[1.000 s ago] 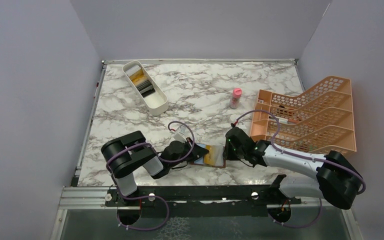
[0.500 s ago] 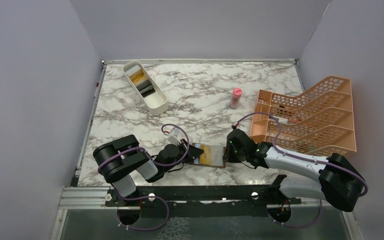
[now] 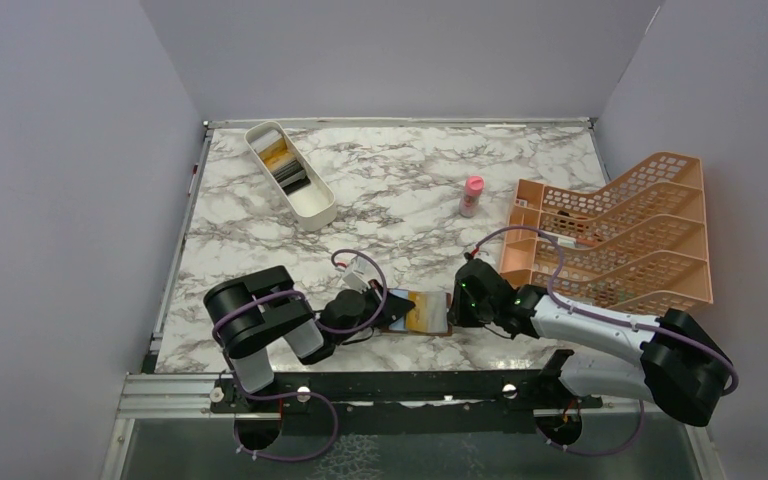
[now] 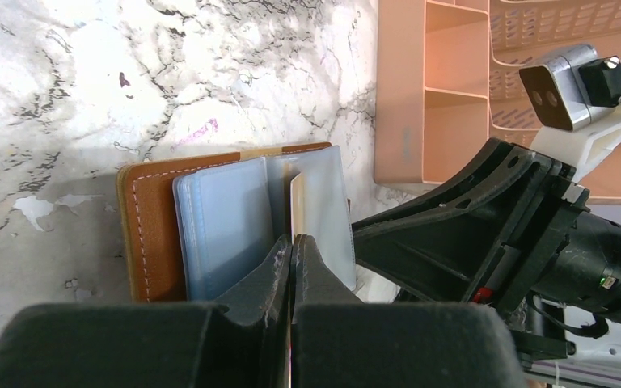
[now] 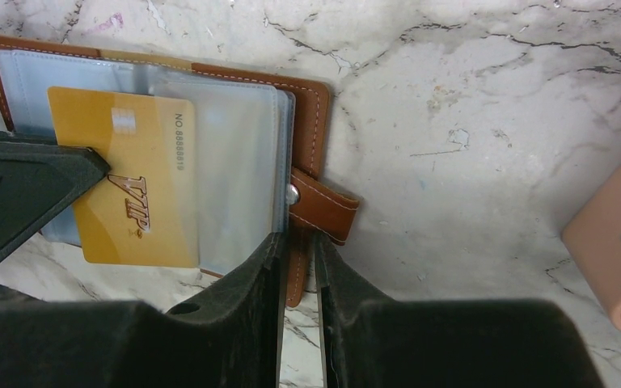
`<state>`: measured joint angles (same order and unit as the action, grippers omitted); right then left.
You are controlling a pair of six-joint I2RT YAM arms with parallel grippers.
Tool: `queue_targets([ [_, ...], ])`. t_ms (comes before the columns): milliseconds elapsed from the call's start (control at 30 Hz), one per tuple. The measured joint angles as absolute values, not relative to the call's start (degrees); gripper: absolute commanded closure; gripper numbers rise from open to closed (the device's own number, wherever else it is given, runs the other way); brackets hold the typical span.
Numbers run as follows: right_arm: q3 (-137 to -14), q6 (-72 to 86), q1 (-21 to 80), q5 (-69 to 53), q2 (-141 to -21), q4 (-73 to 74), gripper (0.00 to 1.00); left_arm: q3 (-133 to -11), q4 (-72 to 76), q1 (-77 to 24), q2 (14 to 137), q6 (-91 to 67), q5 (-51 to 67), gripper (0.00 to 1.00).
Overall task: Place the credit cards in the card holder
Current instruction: Insert the credit card into the card holder.
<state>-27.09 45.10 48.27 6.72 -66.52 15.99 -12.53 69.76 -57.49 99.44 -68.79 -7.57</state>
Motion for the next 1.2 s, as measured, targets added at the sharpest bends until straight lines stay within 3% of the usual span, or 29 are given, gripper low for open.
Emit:
queue_targets([
  [700,-27.09,45.10,48.27,4.56,-67.48,15.11,0.77,-11.40,70.67,-58.17,98.76,-67.88,-12.34,0.99],
  [900,-27.09,45.10,48.27,4.54,-67.59,15.09,0.77,-12.19,72.40,-59.11,100.20,-67.75,-11.99,0.78],
  [1200,-27.11,44.97,48.27,4.80,-66.74,16.91,0.77,-12.45,66.61,-59.77,92.40,-64.71,-11.79,0.64],
])
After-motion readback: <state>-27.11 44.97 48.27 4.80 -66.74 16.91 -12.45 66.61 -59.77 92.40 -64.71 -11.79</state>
